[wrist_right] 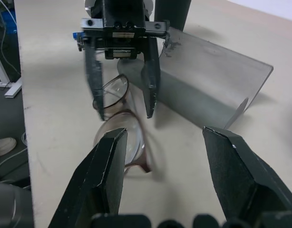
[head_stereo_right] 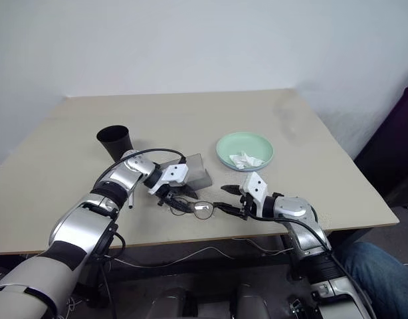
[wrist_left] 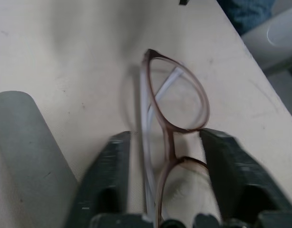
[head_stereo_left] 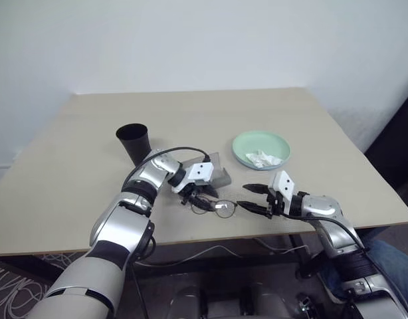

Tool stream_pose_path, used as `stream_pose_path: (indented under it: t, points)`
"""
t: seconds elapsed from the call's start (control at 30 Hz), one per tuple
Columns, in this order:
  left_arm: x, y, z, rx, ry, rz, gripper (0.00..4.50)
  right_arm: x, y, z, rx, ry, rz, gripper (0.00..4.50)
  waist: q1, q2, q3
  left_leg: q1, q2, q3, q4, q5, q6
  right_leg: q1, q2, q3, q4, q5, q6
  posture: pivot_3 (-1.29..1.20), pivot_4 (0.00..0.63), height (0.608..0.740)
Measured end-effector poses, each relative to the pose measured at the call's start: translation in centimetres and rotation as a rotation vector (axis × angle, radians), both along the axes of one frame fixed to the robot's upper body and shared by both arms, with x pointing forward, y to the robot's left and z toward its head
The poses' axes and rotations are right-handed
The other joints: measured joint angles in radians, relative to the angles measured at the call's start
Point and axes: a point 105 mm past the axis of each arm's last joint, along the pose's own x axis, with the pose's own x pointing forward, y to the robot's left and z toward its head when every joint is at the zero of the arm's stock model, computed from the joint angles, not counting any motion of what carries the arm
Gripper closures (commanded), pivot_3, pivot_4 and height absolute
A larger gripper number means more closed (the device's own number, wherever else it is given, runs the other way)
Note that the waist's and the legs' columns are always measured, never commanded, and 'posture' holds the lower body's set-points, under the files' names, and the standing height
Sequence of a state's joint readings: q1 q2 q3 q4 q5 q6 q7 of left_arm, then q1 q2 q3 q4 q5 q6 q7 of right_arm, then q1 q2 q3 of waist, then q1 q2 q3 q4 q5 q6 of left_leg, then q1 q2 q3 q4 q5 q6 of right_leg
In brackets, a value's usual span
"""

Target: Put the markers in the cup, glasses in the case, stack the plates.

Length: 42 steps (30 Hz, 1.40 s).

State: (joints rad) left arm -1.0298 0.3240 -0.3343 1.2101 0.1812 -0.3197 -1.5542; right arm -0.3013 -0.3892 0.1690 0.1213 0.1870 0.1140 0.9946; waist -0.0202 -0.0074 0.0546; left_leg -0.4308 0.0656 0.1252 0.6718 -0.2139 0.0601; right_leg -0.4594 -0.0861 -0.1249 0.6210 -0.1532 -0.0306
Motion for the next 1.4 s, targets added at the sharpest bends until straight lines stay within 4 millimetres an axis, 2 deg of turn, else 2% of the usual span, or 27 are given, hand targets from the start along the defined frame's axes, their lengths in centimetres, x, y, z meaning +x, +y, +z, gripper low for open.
stream_pose_path:
  t: [0.1, 0.13, 0.17, 0.53, 0.8, 0.9, 1.03, 1.23, 1.3, 1.4]
  points:
    - [0.1, -0.1, 0.4, 0.002, -0.016, -0.013, 4.17, 0.0, -0.1, 0.0, -0.003, 0.0, -0.011, 1.75, 0.0, 0.0, 0.0, 0.0, 0.001, 0.0, 0.001, 0.0, 0.0, 0.0, 0.0, 0.0, 0.001, 0.0, 0.0, 0.0, 0.0, 0.74]
    - [0.2, -0.1, 0.6, 0.004, -0.021, -0.022, 4.44, 0.0, -0.2, 0.1, -0.003, -0.005, -0.011, 1.75, 0.0, 0.0, 0.0, 0.0, 0.001, 0.0, 0.001, 0.0, 0.0, 0.001, 0.0, 0.0, 0.001, 0.0, 0.0, 0.0, 0.0, 0.74]
    - [0.3, -0.1, 1.0, 0.003, -0.031, -0.026, 4.47, 0.0, -0.2, 0.2, -0.002, -0.008, -0.013, 1.75, 0.001, 0.0, 0.0, 0.001, 0.001, -0.001, 0.002, 0.0, 0.0, 0.002, 0.0, -0.001, 0.0, 0.0, 0.0, 0.0, 0.0, 0.74]
    - [0.5, -0.1, 1.6, -0.044, -0.004, 0.009, 4.47, 0.1, -0.2, 0.4, 0.004, -0.018, -0.027, 1.75, 0.001, 0.0, 0.0, 0.0, 0.003, -0.005, 0.003, 0.0, 0.0, 0.004, 0.0, -0.004, -0.002, 0.0, 0.0, 0.0, 0.0, 0.74]
    - [1.1, 0.1, 3.0, -0.177, 0.068, 0.115, 4.47, 0.4, -0.3, 0.3, 0.0, -0.01, -0.032, 1.75, -0.002, -0.001, 0.001, -0.001, 0.001, -0.004, 0.002, 0.0, 0.001, 0.002, 0.0, -0.002, 0.0, 0.0, 0.0, 0.0, 0.0, 0.74]
    - [1.7, 0.5, 4.4, -0.227, 0.059, 0.156, 4.47, 0.7, -0.6, 0.0, -0.008, -0.002, -0.038, 1.75, -0.002, -0.002, 0.001, -0.001, 0.0, -0.003, 0.003, -0.001, 0.001, 0.001, 0.0, -0.001, 0.0, 0.0, 0.0, 0.0, 0.0, 0.74]
    - [2.8, 1.0, 6.1, -0.262, -0.009, 0.205, 4.47, 0.7, -0.8, 0.1, -0.022, -0.003, -0.023, 1.75, -0.002, -0.003, 0.002, -0.001, 0.001, -0.003, 0.004, -0.001, 0.001, 0.001, 0.0, -0.001, 0.001, 0.0, 0.0, 0.0, 0.0, 0.74]
    - [5.8, 1.3, 8.9, -0.296, -0.232, 0.352, 4.47, 0.2, -0.4, -0.1, -0.027, 0.008, 0.022, 1.75, -0.001, -0.003, 0.002, -0.001, 0.001, -0.003, 0.004, -0.001, 0.001, 0.002, 0.0, -0.001, 0.001, 0.0, 0.0, 0.0, 0.0, 0.74]
    - [6.3, 1.6, 8.8, -0.262, -0.287, 0.37, 4.47, 0.3, -0.3, 0.0, -0.026, 0.003, 0.026, 1.75, -0.001, -0.003, 0.002, -0.001, 0.0, -0.003, 0.003, -0.001, 0.001, 0.002, 0.0, -0.001, 0.001, 0.0, 0.0, 0.0, 0.0, 0.74]
    - [6.6, 1.8, 7.3, -0.153, -0.34, 0.369, 4.47, 0.4, -0.2, 0.3, -0.025, -0.007, 0.029, 1.75, -0.001, -0.003, 0.002, -0.001, 0.0, -0.002, 0.003, -0.001, 0.001, 0.001, 0.0, -0.001, 0.001, 0.0, 0.0, 0.0, 0.0, 0.74]
